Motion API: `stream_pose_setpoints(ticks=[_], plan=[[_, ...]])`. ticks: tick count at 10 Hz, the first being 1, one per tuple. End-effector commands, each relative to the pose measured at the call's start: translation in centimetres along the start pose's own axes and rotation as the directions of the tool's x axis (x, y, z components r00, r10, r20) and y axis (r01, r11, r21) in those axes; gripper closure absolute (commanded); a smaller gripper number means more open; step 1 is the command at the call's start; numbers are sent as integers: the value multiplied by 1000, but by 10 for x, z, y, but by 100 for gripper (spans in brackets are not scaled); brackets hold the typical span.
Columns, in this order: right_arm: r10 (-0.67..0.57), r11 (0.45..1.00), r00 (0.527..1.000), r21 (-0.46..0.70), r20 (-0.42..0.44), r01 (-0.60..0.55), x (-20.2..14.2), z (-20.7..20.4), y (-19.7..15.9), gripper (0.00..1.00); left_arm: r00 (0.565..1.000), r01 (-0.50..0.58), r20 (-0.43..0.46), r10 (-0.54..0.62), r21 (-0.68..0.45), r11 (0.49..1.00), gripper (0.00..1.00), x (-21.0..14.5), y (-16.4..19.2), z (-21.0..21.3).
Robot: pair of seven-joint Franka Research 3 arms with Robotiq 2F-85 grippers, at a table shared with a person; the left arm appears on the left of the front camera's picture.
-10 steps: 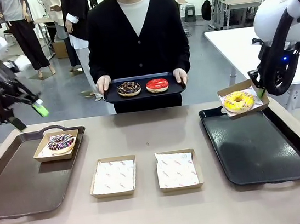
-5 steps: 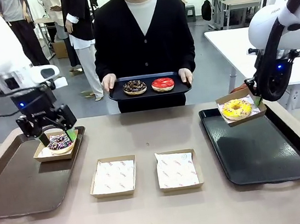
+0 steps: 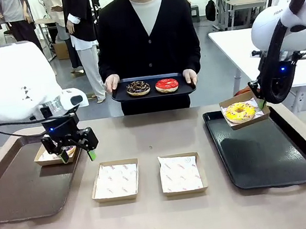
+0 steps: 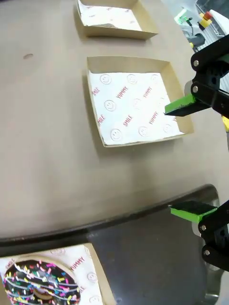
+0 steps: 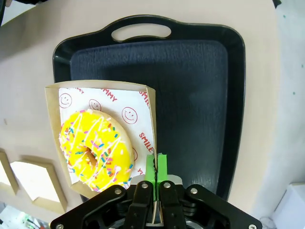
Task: Individually package the donuts and arrange them on the tray.
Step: Place the picked Paper togo box on the Handle tray while simultaneously picking up another Paper togo box from the table with the other hand.
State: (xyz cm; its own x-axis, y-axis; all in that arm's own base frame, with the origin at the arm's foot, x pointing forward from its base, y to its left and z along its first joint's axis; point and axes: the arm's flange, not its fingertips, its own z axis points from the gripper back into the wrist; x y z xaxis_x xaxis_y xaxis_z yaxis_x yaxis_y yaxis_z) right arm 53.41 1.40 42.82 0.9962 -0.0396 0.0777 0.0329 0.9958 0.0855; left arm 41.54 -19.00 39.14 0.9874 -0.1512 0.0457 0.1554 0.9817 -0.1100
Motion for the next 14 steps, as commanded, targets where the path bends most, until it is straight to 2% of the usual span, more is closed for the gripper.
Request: stream_pose_setpoints(ticks=[1,3,5,6,13,14], plan=[[8,1000,1000,0,7,-8,-3,1,-2,99,998,-49,40,48,48,998,7,-5,-17,-14],[8,1000,1000,0,7,-8,-3,1,-2,99,996,-78,59,74,64,995,7,-9,-26,-27],[8,1000,1000,0,7,-8,-3,1,-2,99,995,-93,45,91,34,995,7,-5,-19,-26],[8,1000,1000,0,7,-8,-3,1,-2,99,998,-57,31,56,27,998,7,-8,-22,-24],[0,1000,1000,0,0,0,0,0,0,99,998,-64,31,63,26,998,7,-8,-21,-25],[12,1000,1000,-18,-10,-12,4,-2,10,99,994,-97,48,94,66,993,7,-15,-21,-24]])
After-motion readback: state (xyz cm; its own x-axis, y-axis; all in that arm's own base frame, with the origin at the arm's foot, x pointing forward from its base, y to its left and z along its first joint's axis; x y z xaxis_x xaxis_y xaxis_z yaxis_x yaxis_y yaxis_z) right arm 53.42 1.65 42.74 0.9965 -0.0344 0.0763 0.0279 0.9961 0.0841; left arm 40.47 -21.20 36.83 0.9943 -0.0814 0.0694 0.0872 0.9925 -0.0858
